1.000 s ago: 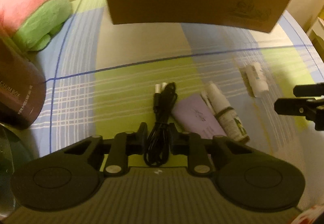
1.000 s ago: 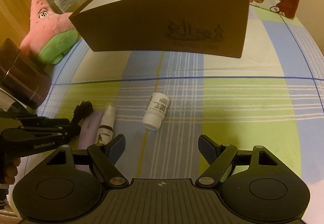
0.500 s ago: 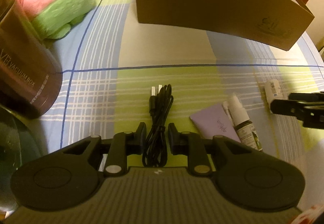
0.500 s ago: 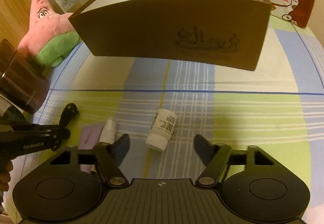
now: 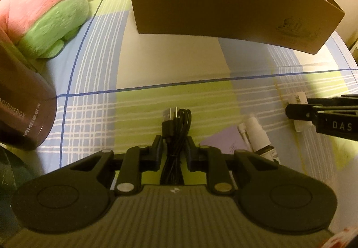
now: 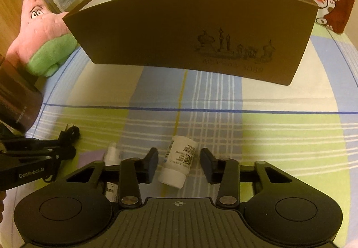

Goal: Organize rigid objects
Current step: 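Close the left gripper on the cable while the right closes on the pill bottle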

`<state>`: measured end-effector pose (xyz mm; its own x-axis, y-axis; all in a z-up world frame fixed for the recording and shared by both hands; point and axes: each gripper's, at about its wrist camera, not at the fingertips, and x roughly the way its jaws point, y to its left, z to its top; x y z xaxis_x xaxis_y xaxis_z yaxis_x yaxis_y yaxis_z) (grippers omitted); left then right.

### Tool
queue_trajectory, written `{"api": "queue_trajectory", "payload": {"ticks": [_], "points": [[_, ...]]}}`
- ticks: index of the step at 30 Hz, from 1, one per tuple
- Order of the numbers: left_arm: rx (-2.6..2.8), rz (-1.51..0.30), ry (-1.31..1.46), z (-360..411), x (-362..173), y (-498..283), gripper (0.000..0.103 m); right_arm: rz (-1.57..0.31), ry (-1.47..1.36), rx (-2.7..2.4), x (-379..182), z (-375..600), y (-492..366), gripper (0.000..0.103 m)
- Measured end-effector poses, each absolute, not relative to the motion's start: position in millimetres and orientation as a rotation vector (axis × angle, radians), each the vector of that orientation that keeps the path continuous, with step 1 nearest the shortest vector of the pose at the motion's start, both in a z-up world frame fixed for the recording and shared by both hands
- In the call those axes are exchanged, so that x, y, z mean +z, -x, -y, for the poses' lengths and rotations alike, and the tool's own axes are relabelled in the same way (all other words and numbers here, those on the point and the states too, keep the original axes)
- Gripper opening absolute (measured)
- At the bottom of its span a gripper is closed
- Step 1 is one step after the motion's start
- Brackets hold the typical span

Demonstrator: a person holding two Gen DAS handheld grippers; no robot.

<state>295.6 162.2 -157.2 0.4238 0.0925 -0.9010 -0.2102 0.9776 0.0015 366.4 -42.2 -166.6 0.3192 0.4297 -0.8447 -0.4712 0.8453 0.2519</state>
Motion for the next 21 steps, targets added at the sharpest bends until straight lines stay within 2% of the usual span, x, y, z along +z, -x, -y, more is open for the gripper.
{"api": "queue_trajectory", "payload": {"ticks": [3,21], "points": [[0.193,-1.119,0.120,-162.2,-157.3,-295.5,0.018,-1.091,0.057,0.590,-166.8,42.4,-366.7,0.027],[0.199,-1.123,0.160,-162.5,-152.8,-276.2,0.017,-1.097,0.062,0.629,-165.7,52.1,-358.8,0.027]]}}
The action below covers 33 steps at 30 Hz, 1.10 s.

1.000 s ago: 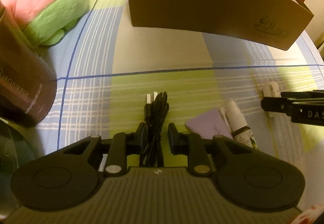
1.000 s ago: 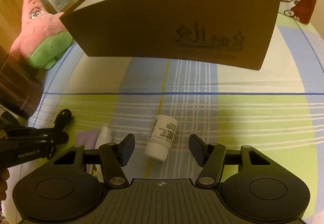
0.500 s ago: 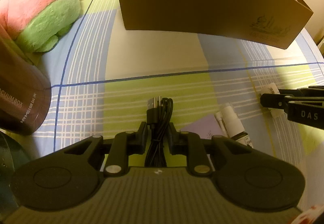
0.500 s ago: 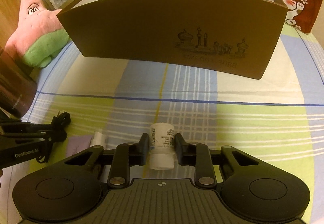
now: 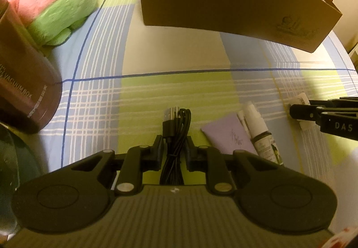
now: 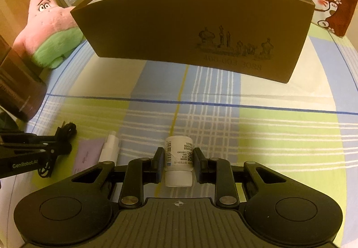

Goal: Organize rigid objects
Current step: 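Close the left gripper on the cable while the right closes on the pill bottle, then lift the cable with the left gripper while the right lifts the pill bottle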

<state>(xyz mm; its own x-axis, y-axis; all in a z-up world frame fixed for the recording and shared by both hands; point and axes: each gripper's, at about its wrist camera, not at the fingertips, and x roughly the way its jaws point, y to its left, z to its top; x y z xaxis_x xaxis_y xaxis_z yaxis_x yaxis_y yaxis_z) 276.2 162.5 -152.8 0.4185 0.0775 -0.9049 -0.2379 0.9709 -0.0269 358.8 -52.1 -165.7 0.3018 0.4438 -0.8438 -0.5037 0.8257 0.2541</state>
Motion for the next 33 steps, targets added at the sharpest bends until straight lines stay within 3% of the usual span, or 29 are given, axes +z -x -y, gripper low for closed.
{"api": "queue_trajectory", "payload": {"ticks": [33], "points": [[0.181,-0.977,0.173,-149.0,-94.6,-248.6,0.014,-1.045,-0.013,0.654,-129.5,84.0,-330.8,0.027]]}}
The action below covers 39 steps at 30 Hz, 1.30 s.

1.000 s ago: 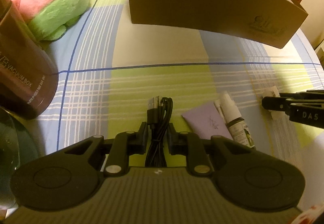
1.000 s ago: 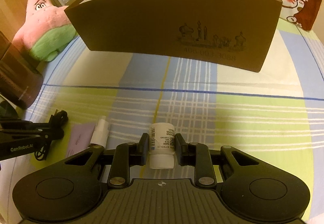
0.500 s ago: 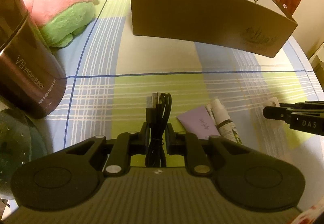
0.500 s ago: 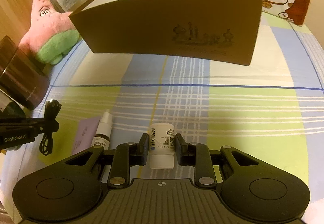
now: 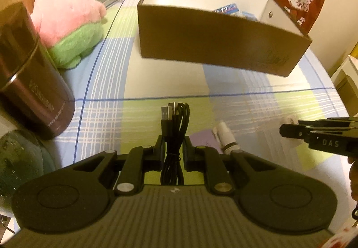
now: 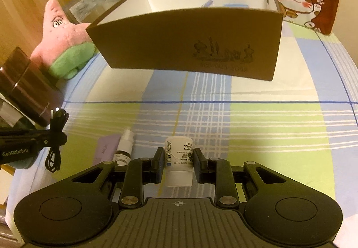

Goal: Organize rigid objects
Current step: 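Lift the cable with the left gripper while the right lifts the pill bottle, then carry the cable and pill bottle over the brown box with both grippers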

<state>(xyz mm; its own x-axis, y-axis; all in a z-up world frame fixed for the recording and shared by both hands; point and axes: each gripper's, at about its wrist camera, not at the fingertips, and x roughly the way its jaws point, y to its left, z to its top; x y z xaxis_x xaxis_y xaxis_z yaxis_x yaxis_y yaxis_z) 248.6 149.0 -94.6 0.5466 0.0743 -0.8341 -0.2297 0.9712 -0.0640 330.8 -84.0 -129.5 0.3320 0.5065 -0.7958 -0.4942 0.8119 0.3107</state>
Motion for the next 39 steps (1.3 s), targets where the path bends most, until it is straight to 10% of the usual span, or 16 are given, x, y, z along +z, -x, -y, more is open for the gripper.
{"api": "queue_trajectory", "payload": {"ticks": [39], "points": [[-0.008,-0.712,0.108,-94.4,17.9,-420.7,0.014,-0.745,-0.048,0.640,-21.3,95.4,-472.8,0.027]]}}
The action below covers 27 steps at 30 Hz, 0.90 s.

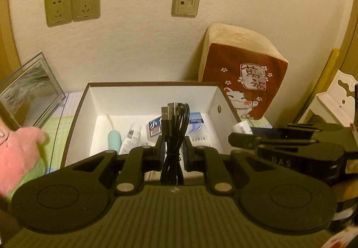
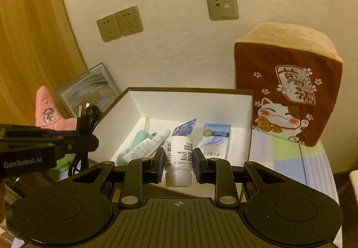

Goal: Organize rigid objects
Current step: 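Carry the cable and pill bottle over the brown box with both grippers, then open the left gripper to drop the cable while the right releases the pill bottle into the box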

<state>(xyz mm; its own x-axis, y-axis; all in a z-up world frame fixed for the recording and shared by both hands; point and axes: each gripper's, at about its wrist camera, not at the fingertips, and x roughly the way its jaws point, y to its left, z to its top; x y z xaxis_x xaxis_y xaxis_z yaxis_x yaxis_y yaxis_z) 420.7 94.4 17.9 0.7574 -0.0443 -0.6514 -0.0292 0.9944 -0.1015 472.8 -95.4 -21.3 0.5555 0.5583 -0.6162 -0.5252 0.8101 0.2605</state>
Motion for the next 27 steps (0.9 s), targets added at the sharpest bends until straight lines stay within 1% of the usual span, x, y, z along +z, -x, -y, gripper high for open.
{"api": "queue_trajectory", "payload": {"ticks": [6,14,21,27], "points": [[-0.015,-0.745,0.131,-94.0,8.3,-450.5,0.014,-0.776,-0.035,0.622,-34.6,92.6,-496.7,0.027],[-0.036,-0.821,0.158,-88.1,-22.4,-477.9,0.014,-0.830,0.003,0.605,-57.5,86.5,-519.7,0.027],[-0.061,-0.891,0.165,-83.0,-46.3,-491.0,0.013,-0.877,0.026,0.596,-75.4,85.2,-526.5,0.027],[-0.078,-0.916,0.172,-82.1,-51.9,-496.5,0.014,-0.899,0.037,0.585,-81.4,87.0,-528.7,0.027]]}}
